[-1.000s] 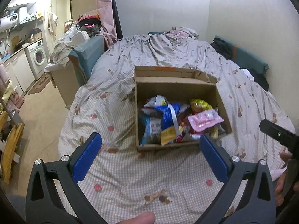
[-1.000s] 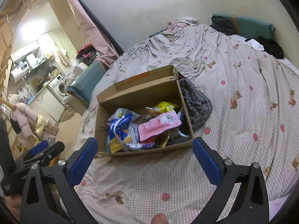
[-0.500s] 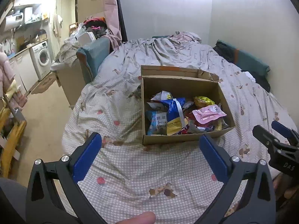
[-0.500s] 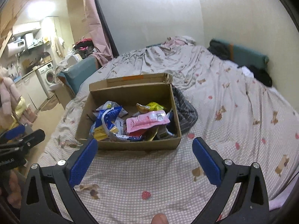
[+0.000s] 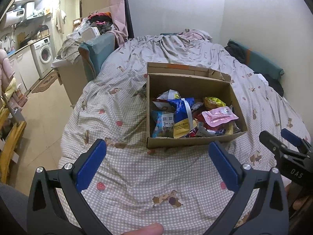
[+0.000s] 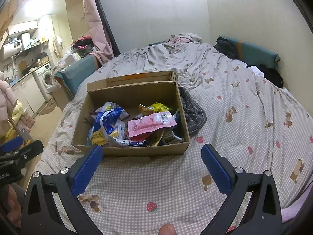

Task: Organize snacks

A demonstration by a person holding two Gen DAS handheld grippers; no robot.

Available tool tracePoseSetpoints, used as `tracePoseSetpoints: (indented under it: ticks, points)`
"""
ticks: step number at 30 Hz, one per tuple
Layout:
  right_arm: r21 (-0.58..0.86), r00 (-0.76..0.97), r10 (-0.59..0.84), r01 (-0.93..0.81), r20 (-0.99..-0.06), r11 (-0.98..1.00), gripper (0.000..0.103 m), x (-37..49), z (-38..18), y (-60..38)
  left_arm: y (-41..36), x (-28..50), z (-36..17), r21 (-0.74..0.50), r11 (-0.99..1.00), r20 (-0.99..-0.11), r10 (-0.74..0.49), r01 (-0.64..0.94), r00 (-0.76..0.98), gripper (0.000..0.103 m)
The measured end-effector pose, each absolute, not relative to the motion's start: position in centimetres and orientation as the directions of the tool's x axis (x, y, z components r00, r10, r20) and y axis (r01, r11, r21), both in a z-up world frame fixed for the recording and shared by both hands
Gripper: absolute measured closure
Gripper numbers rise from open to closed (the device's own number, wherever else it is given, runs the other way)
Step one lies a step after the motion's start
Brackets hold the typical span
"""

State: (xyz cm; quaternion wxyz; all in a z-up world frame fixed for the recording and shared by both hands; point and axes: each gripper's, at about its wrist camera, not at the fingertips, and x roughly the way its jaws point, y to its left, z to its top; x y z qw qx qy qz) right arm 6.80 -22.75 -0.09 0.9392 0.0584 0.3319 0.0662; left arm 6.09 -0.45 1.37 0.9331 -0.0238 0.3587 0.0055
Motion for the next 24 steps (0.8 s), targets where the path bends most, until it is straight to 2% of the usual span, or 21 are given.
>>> tracePoseSetpoints:
  ticks: [24]
  points:
    - [0.156,0.774,0.164,-0.085,-0.612,0.984,0.000,6.73,0.06,-22.92,-0.41,6.08,1.10,-0.041,0.999,-0.674,-0.001,-0.036,0.738,0.000]
